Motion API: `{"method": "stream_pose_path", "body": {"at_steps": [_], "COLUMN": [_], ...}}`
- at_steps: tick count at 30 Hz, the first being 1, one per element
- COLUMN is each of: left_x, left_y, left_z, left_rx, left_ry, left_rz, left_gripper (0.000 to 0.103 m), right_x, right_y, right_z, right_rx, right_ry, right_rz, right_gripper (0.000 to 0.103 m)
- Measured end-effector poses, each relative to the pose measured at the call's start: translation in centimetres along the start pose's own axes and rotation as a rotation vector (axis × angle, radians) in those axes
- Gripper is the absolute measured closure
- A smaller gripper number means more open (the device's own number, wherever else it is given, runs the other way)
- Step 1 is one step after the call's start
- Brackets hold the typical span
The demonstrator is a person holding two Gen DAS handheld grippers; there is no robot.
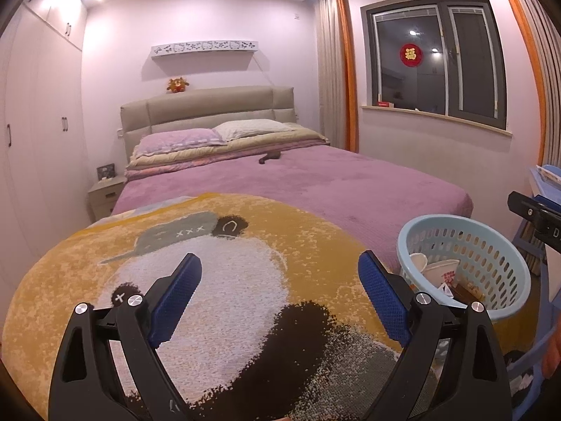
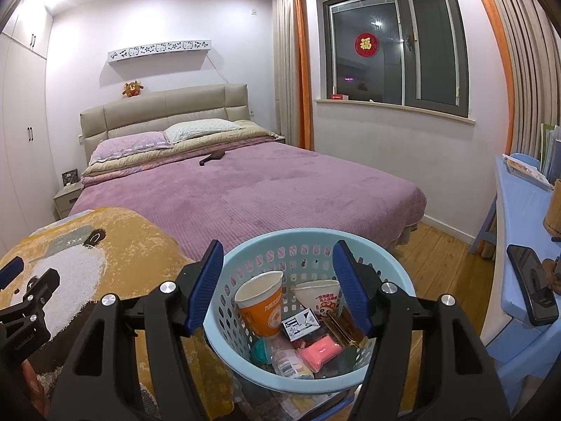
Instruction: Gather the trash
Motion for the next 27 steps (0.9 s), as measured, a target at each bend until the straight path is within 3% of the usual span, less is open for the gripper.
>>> {"method": "stream_pose_path", "body": {"at_steps": [27], "left_x": [-0.13], "left_y": [0.14], "left_z": [0.70], "left_rx": [-0.040], "left_ry": [0.035], "left_rz": [0.008], "left_gripper": [0.015], "right_x": [0.08], "right_y": [0.17], "right_z": [-0.60], "right_rx": [-0.002], "right_ry": [-0.034], "right_rz": [0.031], "right_gripper": [0.042]}}
Point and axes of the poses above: each gripper's, at about its wrist camera, not at the fingertips, and y roughly against the way its jaws point, z to its left, x to its underside, the point moved 1 cm from there along -y, roughly the way its jaws point, and after that the axes turned 13 degrees about z, right-handed, at the moved point
